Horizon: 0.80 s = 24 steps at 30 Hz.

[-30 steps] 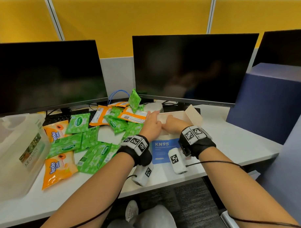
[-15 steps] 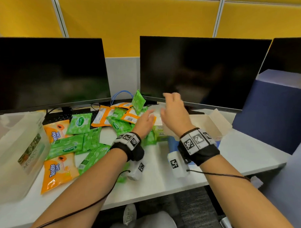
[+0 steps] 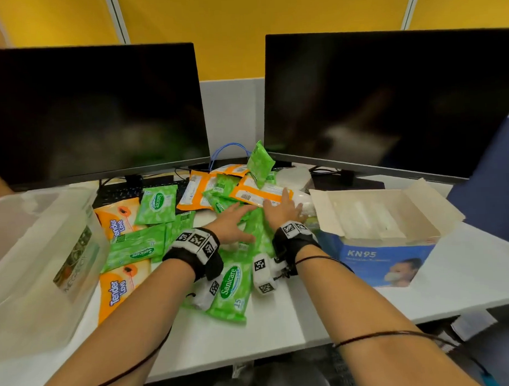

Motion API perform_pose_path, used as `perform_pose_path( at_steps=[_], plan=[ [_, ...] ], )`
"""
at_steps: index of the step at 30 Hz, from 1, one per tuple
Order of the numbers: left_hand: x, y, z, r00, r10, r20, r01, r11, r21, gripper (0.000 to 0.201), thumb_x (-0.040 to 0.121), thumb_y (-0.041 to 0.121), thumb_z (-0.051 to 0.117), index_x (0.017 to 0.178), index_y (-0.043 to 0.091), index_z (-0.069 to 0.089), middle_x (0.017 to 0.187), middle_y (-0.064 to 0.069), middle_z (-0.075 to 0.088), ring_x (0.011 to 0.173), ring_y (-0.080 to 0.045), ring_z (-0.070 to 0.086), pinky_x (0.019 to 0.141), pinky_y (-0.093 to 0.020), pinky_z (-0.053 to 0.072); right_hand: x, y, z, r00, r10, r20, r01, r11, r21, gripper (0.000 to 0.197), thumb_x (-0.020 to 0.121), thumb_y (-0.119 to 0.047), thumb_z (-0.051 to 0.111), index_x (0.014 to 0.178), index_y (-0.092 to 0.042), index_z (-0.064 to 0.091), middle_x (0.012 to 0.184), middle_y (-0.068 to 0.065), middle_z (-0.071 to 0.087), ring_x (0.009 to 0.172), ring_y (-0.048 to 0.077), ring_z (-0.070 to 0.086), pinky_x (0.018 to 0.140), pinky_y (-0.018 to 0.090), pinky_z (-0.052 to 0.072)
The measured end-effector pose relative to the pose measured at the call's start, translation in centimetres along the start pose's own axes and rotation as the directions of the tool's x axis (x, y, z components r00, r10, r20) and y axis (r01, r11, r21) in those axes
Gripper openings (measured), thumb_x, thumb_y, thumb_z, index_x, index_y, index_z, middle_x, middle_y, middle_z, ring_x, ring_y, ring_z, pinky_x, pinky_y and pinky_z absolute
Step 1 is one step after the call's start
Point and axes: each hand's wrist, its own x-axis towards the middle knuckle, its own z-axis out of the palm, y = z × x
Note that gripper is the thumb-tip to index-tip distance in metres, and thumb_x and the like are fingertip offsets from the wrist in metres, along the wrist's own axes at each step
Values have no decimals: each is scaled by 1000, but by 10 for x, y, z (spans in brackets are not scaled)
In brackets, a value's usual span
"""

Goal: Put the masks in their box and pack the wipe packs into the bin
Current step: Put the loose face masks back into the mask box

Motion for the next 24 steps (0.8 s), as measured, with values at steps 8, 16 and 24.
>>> perform_pose_path(
  at_steps=[8, 16, 24],
  plan=[
    [21, -1, 10, 991, -132, -13, 132, 986, 101, 133, 62, 42, 84, 150, 32, -16, 158, -3, -22, 146, -29, -18, 116, -58, 0, -4, -26, 30, 906, -266, 330, 176, 944, 279, 43, 101, -26, 36, 141, -13, 43, 144, 11, 47, 131, 27, 45, 109, 37, 31],
    [35, -12, 14, 973, -218, 81, 192, 950, 246, 90, 83, 56, 60, 152, 32, 8, 158, -3, -23, 145, -28, -22, 113, -63, -1, 27, -17, -6, 945, -37, -324, 48, 998, 26, 51, 84, -14, 58, 134, -14, 47, 138, 14, 45, 129, 32, 39, 104, 37, 33],
    [38, -16, 14, 976, -194, 96, 168, 959, 227, 86, 85, 57, 58, 152, 36, 7, 159, 0, -21, 145, -28, -23, 111, -65, -3, 46, 1, -10, 948, 222, -227, -231, 973, -16, 80, 78, -37, 60, 147, -13, 25, 149, 16, 27, 136, 37, 28, 109, 47, 26]
  ],
)
